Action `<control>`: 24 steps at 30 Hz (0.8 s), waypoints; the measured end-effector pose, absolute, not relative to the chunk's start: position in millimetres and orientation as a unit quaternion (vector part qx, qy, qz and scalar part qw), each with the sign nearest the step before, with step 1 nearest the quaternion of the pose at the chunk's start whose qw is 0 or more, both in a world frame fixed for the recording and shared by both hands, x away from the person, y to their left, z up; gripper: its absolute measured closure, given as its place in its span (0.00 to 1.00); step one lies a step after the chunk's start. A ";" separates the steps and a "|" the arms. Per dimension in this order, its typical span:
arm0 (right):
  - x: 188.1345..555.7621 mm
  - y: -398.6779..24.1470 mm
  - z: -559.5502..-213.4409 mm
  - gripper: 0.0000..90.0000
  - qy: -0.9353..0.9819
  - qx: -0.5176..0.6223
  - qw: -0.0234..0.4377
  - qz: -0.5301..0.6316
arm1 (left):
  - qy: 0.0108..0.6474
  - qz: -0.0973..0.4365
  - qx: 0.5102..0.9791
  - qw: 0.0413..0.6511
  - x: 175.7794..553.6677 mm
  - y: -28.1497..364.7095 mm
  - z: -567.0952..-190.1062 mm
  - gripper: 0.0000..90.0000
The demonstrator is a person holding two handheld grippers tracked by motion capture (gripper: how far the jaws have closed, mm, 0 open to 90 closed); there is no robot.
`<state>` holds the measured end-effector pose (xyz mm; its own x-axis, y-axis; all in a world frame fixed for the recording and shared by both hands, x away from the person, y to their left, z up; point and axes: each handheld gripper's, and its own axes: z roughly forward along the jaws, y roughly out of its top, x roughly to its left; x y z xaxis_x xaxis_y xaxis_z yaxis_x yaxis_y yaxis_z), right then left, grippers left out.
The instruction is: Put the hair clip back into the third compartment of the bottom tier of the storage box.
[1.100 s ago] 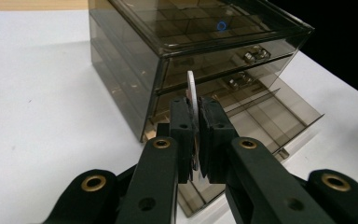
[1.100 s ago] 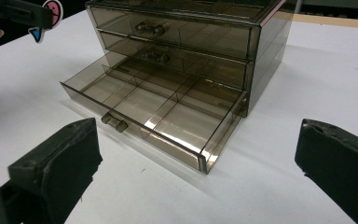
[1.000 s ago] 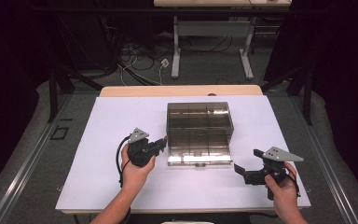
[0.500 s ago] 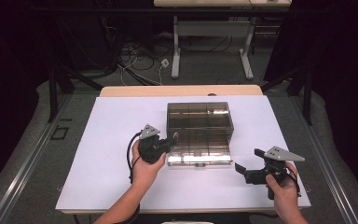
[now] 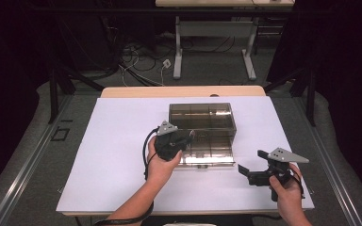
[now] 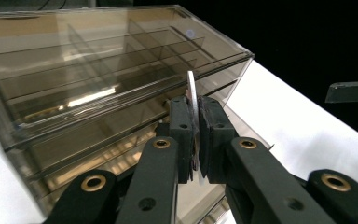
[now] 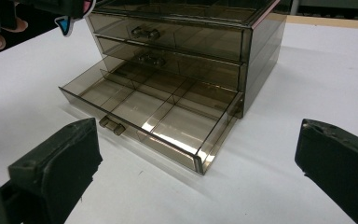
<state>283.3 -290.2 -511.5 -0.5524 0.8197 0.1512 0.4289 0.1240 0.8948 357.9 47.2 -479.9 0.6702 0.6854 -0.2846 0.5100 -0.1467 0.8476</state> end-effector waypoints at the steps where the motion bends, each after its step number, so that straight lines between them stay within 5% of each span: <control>1: 283.4 -290.4 -511.5 0.00 0.724 0.431 0.195 0.502 | 0.395 0.084 0.753 0.520 358.6 44.8 -479.7 0.94; 24: 283.8 -291.1 -511.4 0.00 0.725 0.429 0.195 0.503 | 0.379 0.069 0.761 0.523 362.3 7.3 -480.3 0.94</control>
<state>283.8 -291.1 -511.4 -0.5563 0.8177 0.1478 0.4243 0.1266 0.8966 362.3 7.3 -480.3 0.7039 0.6477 -0.2915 0.5043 -0.1668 0.8473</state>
